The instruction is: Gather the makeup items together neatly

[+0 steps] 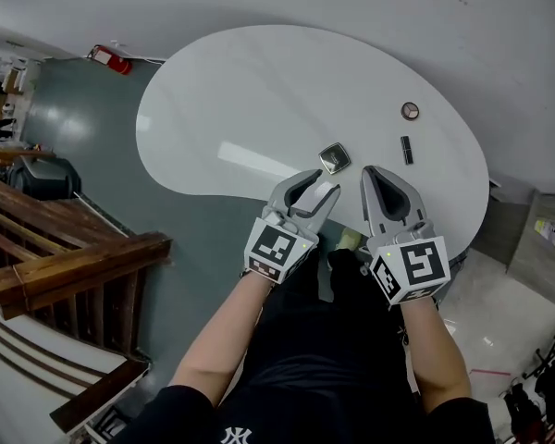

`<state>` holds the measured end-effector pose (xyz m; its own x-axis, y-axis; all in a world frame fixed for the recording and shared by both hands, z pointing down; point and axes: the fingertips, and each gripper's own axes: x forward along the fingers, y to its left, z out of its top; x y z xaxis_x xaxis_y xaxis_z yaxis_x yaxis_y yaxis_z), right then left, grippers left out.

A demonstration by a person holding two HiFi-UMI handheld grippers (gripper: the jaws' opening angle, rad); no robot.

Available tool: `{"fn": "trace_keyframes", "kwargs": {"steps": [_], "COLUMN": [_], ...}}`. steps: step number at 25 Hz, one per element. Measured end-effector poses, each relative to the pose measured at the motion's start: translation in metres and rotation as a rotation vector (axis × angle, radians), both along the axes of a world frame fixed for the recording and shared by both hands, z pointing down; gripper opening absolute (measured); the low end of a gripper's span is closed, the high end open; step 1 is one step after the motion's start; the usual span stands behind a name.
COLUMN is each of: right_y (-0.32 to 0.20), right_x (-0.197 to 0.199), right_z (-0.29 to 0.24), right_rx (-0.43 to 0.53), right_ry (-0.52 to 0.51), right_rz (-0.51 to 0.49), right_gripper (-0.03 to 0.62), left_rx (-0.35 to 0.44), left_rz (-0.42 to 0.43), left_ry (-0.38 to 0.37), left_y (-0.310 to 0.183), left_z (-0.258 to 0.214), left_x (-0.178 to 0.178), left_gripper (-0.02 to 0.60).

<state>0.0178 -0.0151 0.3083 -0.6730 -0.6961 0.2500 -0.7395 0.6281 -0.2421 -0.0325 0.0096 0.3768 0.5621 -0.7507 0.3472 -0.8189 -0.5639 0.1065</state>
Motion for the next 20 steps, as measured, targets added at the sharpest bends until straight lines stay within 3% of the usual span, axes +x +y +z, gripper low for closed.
{"fn": "trace_keyframes", "kwargs": {"steps": [8,20], "right_y": [-0.022,-0.040], "right_x": [-0.005,-0.018], "right_z": [0.036,0.076], "right_rx": [-0.036,-0.097], "right_ry": [0.040,0.065], "right_rz": [0.024,0.014], "right_gripper": [0.012,0.012], "left_rx": [-0.056,-0.098], "left_rz": [0.041,0.098], "left_ry": [-0.072,-0.201], "left_y": [-0.030,-0.050], "left_z": [0.078,0.146], "left_x": [-0.010,-0.009], "left_gripper": [0.225,0.273]}}
